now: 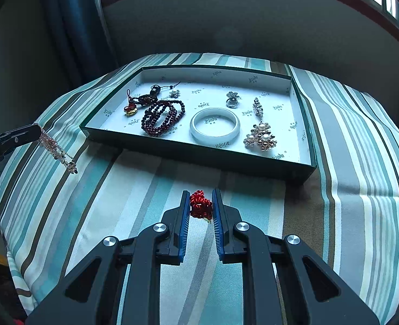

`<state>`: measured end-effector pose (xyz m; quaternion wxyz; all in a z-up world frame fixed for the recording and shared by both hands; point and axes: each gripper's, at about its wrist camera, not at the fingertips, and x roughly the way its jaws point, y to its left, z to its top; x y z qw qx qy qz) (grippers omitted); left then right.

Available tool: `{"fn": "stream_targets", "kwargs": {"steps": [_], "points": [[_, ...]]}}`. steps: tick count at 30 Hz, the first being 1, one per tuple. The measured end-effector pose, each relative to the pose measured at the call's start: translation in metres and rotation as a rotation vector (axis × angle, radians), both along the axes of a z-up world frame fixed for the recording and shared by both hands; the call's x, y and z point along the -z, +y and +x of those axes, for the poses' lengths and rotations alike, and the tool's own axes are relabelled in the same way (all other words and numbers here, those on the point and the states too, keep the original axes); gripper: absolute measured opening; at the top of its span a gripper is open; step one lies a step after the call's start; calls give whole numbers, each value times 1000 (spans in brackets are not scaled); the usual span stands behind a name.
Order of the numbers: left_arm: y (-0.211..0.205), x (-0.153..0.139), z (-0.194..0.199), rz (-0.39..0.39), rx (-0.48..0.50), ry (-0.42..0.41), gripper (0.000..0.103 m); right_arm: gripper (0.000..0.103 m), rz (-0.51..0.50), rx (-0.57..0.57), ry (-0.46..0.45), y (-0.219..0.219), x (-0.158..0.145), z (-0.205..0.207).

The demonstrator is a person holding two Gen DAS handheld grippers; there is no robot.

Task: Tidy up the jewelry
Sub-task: 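Carry both items over the box and open both tools to release them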

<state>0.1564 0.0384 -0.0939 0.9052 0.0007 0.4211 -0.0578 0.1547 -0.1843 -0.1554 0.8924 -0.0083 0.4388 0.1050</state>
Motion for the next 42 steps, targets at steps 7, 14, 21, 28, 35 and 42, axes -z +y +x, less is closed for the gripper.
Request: {"fn": "stream_targets", "kwargs": {"steps": [7, 14, 21, 28, 35, 42], "points": [[-7, -19, -2, -8, 25, -49, 6, 17, 7, 4, -36, -1, -15, -2], [-15, -39, 3, -31, 55, -91, 6, 17, 14, 8, -80, -4, -34, 0], [-31, -58, 16, -50, 93, -145, 6, 17, 19, 14, -139, -8, -58, 9], [-55, -73, 36, -67, 138, -194, 6, 17, 14, 19, -206, -11, -82, 27], [-78, -83, 69, -86, 167, -224, 6, 17, 10, 36, -251, -20, -96, 58], [-101, -81, 105, -88, 178, -232, 6, 17, 2, 62, -278, -32, -100, 94]]}}
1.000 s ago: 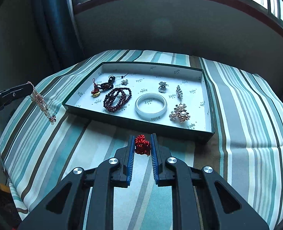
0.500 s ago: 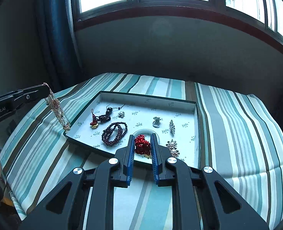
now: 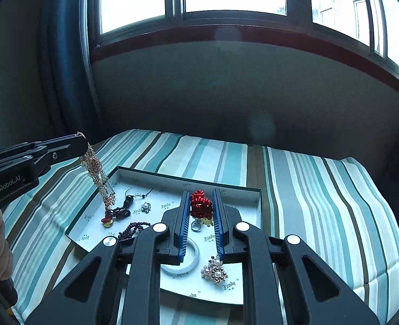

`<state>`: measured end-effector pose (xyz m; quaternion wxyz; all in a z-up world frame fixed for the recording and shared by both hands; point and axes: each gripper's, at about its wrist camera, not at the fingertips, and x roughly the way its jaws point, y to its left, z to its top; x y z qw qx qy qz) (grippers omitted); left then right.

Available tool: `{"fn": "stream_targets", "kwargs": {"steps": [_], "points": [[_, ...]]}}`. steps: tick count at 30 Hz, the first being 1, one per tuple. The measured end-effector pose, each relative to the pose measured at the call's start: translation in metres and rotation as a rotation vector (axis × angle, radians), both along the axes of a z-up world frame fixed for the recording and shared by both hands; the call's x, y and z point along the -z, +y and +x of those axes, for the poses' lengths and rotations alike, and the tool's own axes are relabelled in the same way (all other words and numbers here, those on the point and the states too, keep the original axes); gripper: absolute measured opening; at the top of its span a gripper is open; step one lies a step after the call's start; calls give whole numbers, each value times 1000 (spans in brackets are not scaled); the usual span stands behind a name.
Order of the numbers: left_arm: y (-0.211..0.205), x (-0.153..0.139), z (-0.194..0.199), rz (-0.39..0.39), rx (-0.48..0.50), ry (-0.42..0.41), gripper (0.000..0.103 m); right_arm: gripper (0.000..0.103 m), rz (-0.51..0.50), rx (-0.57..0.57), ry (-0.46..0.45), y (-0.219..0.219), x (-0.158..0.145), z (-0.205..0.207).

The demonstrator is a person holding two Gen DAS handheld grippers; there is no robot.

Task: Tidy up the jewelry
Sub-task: 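Carry both items over the box and open both tools to release them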

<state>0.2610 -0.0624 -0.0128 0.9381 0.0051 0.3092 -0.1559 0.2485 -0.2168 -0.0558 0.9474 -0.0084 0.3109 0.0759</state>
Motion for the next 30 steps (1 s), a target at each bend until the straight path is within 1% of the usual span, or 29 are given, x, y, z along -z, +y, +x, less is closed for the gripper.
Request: {"fn": "stream_targets", "kwargs": {"steps": [5, 9, 17, 21, 24, 27, 30], "points": [[-16, 13, 26, 2, 1, 12, 6, 17, 4, 22, 10, -10, 11, 28], [-26, 32, 48, 13, -4, 40, 6, 17, 1, 35, 38, -16, 29, 53], [-38, 81, 88, 55, -38, 136, 6, 17, -7, 53, 145, -24, 76, 91], [-43, 103, 106, 84, -50, 185, 6, 17, -2, 62, 191, -28, 93, 106], [-46, 115, 117, 107, -58, 217, 6, 17, -8, 60, 228, -28, 103, 116], [-47, 124, 125, 111, -63, 252, 6, 17, -15, 62, 259, -27, 112, 124], [-48, 130, 128, 117, -62, 269, 6, 17, -8, 65, 288, -28, 118, 128]]}}
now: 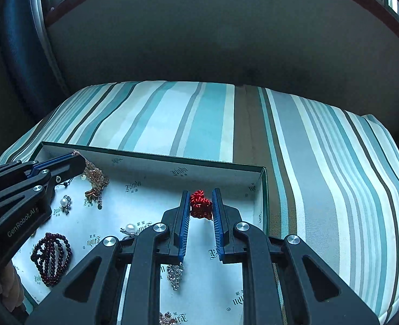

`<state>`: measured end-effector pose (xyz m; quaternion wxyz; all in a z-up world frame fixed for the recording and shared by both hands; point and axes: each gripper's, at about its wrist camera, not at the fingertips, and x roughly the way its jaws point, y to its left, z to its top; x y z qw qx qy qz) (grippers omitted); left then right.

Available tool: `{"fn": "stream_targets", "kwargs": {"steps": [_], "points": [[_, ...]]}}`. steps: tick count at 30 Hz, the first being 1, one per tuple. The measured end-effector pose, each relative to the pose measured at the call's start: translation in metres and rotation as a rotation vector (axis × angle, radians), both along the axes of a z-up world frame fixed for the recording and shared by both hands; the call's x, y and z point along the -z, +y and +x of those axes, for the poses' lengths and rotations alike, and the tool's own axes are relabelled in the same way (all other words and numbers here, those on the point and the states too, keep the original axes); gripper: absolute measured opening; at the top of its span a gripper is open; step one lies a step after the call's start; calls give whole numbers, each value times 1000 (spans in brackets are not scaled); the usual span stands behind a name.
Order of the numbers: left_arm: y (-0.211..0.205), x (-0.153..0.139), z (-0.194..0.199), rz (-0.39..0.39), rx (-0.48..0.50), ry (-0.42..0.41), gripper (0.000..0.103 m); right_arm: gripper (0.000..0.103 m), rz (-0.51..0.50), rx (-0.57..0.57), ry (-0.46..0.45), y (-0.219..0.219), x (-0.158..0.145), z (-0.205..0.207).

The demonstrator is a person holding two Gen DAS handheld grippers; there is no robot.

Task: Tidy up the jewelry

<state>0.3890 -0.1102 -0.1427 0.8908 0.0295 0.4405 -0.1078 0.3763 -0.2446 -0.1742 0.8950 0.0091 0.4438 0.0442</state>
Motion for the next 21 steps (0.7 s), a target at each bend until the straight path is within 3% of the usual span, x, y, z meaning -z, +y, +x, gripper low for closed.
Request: {"fn": "stream_targets", "kwargs": {"steps": [11, 13, 14, 15, 17, 18, 19, 21], "points": [[-3, 13, 4, 12, 7, 33, 6, 17, -12, -18, 33, 3, 5, 7], [-4, 17, 4, 11, 19, 55, 6, 22, -22, -15, 39, 4, 6, 10], [-4, 18, 4, 12, 21, 62, 6, 31, -20, -13, 47, 4, 8, 11], [-4, 20, 4, 12, 17, 62, 9, 43, -13, -12, 54, 3, 9, 11], [-3, 21, 2, 15, 8, 58, 27, 54, -8, -5, 52, 2, 10, 9], [-3, 20, 1, 16, 2, 50, 43, 56, -10, -1, 48, 2, 10, 7], [-2, 19, -1, 16, -5, 39, 50, 56, -11, -1, 43, 2, 10, 6], [0, 16, -4, 9, -5, 30, 50, 57, -14, 1, 34, 2, 9, 3]]}}
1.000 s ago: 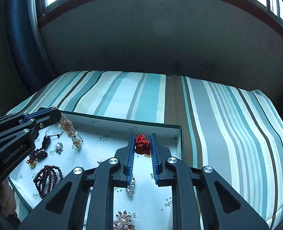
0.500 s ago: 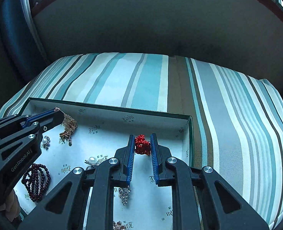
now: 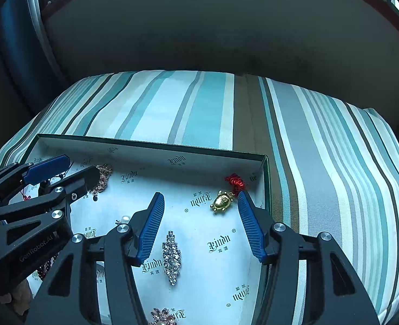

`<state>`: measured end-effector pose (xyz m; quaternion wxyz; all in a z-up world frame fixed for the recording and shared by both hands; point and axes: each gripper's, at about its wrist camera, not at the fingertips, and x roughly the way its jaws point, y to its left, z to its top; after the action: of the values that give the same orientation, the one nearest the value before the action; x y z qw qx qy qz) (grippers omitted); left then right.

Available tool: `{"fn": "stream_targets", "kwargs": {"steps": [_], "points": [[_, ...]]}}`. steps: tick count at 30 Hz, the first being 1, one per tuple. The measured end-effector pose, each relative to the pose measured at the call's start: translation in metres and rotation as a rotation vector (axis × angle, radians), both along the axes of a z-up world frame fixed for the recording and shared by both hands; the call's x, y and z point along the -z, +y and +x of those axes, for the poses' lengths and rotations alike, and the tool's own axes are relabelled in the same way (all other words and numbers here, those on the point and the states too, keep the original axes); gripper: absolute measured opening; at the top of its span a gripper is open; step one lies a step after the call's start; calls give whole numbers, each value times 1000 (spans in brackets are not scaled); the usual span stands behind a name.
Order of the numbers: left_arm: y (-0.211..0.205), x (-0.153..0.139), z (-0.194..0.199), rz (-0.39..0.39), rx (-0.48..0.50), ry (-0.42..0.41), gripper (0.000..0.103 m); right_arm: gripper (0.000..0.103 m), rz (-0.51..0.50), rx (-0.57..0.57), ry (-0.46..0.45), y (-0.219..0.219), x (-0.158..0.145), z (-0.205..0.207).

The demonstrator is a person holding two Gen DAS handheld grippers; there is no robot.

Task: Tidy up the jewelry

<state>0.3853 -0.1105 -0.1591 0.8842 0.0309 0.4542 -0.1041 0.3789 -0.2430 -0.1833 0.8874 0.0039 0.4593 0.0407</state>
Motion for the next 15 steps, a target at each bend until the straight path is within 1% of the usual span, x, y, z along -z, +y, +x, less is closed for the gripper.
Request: {"fn": "stream_targets", "kwargs": {"steps": [3, 5, 7, 8, 11, 15], "points": [[2, -4, -4, 8, -3, -13, 59, 58, 2, 13, -13, 0, -3, -7], [3, -8, -9, 22, -6, -29, 61, 60, -2, 22, -28, 0, -7, -12], [6, -12, -14, 32, -16, -41, 66, 63, -9, 35, -46, 0, -13, -21], [8, -15, -17, 30, -22, -47, 67, 65, -11, 43, -55, 0, -16, -25], [13, -26, -33, 17, -38, -70, 71, 67, -27, 58, -82, 2, -26, -43], [21, -41, -63, 34, -64, -120, 79, 71, -39, 72, -115, 8, -40, -72]]}}
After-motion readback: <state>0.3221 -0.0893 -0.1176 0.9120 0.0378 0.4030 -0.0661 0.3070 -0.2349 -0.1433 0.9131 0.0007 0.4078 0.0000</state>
